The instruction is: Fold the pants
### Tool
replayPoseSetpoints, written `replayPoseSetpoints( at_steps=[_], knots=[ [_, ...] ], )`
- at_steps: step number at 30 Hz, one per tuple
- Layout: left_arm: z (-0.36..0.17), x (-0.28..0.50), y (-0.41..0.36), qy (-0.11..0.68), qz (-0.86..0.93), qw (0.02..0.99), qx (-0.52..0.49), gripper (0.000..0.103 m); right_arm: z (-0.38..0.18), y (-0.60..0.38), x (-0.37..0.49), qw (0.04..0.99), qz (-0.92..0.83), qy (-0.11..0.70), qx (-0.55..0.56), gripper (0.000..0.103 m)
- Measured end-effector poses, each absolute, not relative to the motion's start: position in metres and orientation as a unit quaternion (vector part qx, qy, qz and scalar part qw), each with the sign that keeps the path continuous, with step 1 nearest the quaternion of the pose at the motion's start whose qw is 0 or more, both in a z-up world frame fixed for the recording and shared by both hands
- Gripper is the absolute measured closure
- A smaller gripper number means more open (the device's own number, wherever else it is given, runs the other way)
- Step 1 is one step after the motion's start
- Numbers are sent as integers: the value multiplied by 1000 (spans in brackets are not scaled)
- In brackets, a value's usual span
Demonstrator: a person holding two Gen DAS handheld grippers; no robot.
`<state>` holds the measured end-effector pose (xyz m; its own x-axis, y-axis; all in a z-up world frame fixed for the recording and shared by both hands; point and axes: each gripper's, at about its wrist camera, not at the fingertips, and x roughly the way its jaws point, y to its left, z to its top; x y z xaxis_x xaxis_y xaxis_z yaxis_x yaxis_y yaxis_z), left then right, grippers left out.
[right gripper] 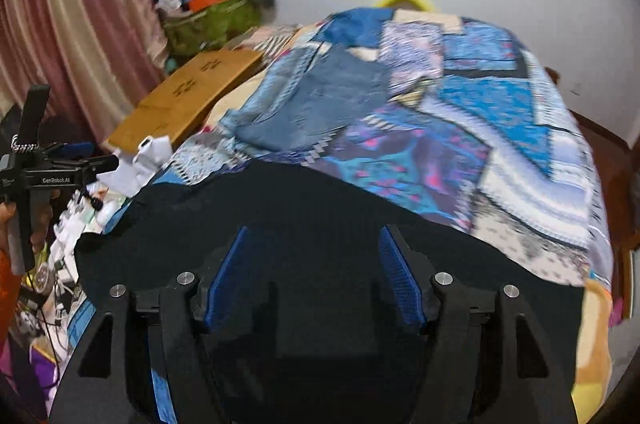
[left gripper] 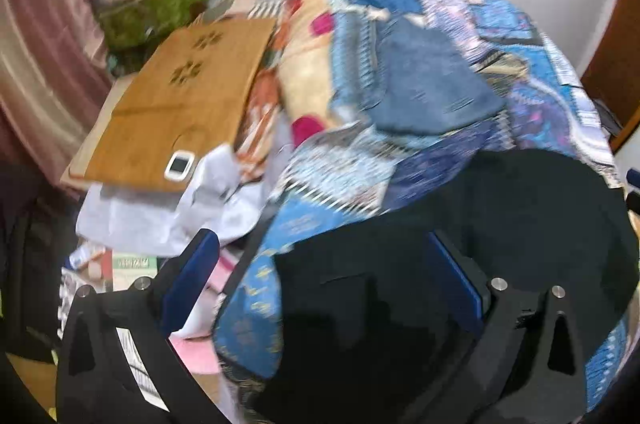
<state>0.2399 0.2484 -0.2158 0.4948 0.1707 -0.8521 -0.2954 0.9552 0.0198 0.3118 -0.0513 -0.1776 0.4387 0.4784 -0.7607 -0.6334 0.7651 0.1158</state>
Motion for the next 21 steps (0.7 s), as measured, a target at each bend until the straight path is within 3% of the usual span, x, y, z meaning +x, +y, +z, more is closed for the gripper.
replayPoseSetpoints(
  at_steps=[9,17,20,21],
  knots=[
    [-294,244,273,550,103,821,-119,1,-208,30,339,773,389,474,-161,39],
    [-318,252,258,585,19,801,-129,1,-244,88,371,740,403,493,-216,39],
    [-320,249,260,579,4,803,-142,12,-255,101,384,738,389,498,-237,39],
    [-318,248,262,573,0,805,-153,23,-261,105,390,735,386,505,-237,39]
  ],
)
